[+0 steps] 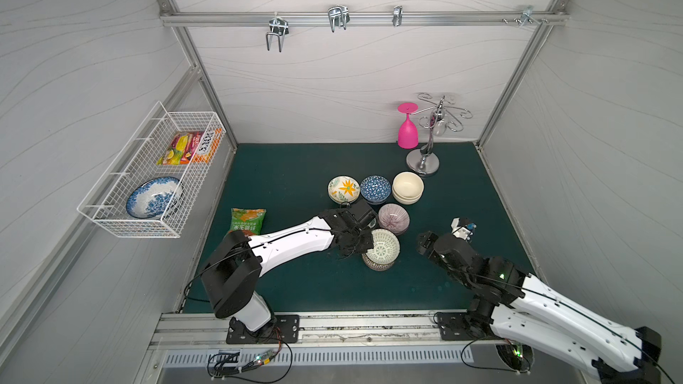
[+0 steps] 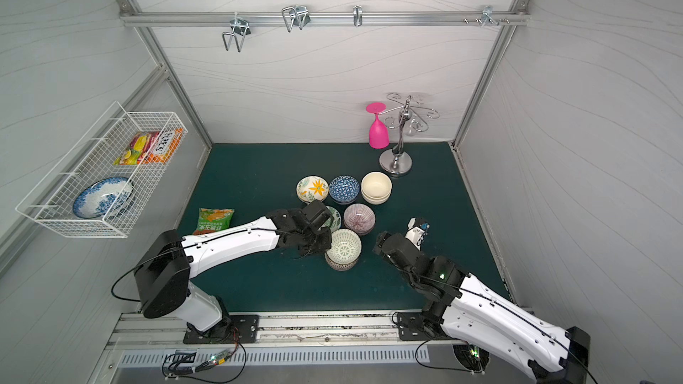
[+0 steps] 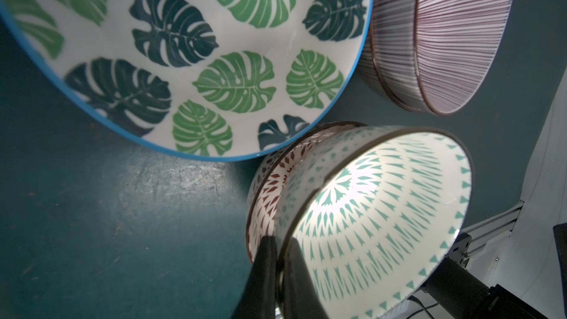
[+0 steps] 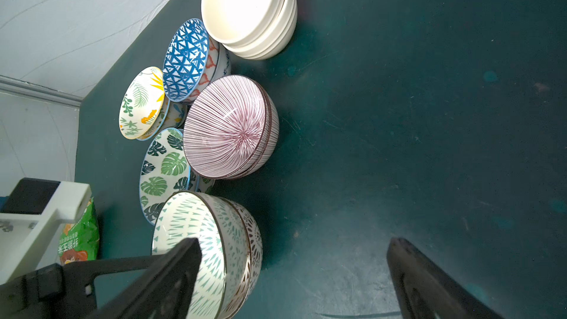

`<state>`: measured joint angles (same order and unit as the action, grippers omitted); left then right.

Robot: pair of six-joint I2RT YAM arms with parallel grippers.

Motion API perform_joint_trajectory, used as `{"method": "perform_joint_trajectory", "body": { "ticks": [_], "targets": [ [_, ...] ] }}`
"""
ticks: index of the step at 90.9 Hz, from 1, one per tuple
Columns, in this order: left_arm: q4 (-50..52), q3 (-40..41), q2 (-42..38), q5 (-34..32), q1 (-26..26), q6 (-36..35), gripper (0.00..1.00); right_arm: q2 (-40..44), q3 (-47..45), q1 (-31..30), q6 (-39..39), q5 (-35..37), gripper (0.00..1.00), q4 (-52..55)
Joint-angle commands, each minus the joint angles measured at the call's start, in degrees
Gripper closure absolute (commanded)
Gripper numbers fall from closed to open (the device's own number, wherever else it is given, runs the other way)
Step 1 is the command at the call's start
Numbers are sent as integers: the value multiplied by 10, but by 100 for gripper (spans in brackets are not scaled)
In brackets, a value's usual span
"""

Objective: Stack the bowls
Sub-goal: Place the bowl on the bowl.

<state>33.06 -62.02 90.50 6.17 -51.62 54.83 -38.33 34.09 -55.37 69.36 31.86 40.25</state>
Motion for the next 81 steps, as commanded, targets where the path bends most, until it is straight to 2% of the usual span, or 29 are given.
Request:
{"method": "perform_joint_trajectory", "body": {
  "ticks": [1,41,50,67,68,70,71,74,81],
  "targets": [
    [-26,-14,7,-4,-5,-8,100,5,-8,5,-6,-5,1,-9],
    [11,-27,18,-33,-16,-21,99,1,-5,6,-7,-9,1,-8],
    [20,-28,15,-45,-19,-24,67,-2,-2,6,-8,-10,1,-5],
    [34,-30,-8,-65,-22,-31,30,-19,11,9,-14,-17,1,0],
    [36,-30,-9,-67,-22,-31,26,-22,14,11,-14,-16,1,0],
    [39,-30,-15,-72,-22,-31,9,-27,18,13,-19,-17,1,1],
    [41,-30,-17,-74,-22,-31,5,-29,20,14,-22,-16,1,2],
    [47,-30,-27,-84,-22,-27,1,-38,30,18,-29,-11,1,11],
    [74,-26,-58,-119,-22,-6,0,-56,59,32,-51,7,1,33]
  ]
}}
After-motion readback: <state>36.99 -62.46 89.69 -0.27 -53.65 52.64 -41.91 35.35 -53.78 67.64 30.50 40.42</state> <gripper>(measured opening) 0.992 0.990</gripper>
